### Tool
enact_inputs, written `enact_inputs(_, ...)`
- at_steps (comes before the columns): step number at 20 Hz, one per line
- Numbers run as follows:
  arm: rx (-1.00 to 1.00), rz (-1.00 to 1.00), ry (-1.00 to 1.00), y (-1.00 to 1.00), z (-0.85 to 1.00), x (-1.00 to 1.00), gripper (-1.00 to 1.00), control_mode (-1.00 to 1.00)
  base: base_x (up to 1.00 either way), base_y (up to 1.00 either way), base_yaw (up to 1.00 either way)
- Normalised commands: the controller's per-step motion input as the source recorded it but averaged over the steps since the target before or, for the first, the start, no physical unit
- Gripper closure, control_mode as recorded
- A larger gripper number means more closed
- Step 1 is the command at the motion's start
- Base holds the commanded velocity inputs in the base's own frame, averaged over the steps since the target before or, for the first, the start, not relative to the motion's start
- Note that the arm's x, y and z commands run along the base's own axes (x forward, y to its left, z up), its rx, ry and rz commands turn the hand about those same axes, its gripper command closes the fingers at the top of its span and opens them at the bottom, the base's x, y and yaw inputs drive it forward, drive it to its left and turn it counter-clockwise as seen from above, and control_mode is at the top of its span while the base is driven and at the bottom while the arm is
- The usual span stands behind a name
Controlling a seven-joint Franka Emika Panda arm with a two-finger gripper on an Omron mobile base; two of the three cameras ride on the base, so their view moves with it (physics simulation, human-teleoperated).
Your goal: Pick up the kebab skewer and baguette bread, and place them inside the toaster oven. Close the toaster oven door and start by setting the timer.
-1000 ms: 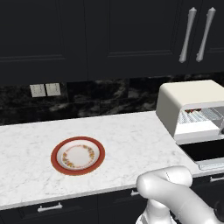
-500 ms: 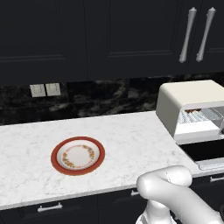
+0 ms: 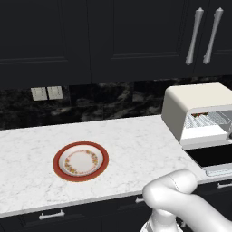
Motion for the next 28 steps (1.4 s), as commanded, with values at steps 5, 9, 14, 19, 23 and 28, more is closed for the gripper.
enact_inputs(5,0.01,0.04,0.0,-0.07,-0.29,0.0,-1.0,-1.0,0.0,0.0,0.0)
enact_inputs(9,0.0,0.03,0.0,-0.03,-0.15,0.02,-1.0,-1.0,0.0,0.0,0.0)
enact_inputs(14,0.02,0.0,0.0,0.0,-0.01,0.1,-1.0,-1.0,0.0,0.0,0.0)
enact_inputs(19,0.01,0.0,0.0,0.0,0.0,0.16,-1.0,-1.0,0.0,0.0,0.0)
enact_inputs(23,0.0,0.0,0.0,0.0,0.0,0.22,-1.0,-1.0,0.0,0.0,0.0)
enact_inputs(28,0.0,0.0,0.0,0.07,0.0,0.15,-1.0,-1.0,0.0,0.0,0.0)
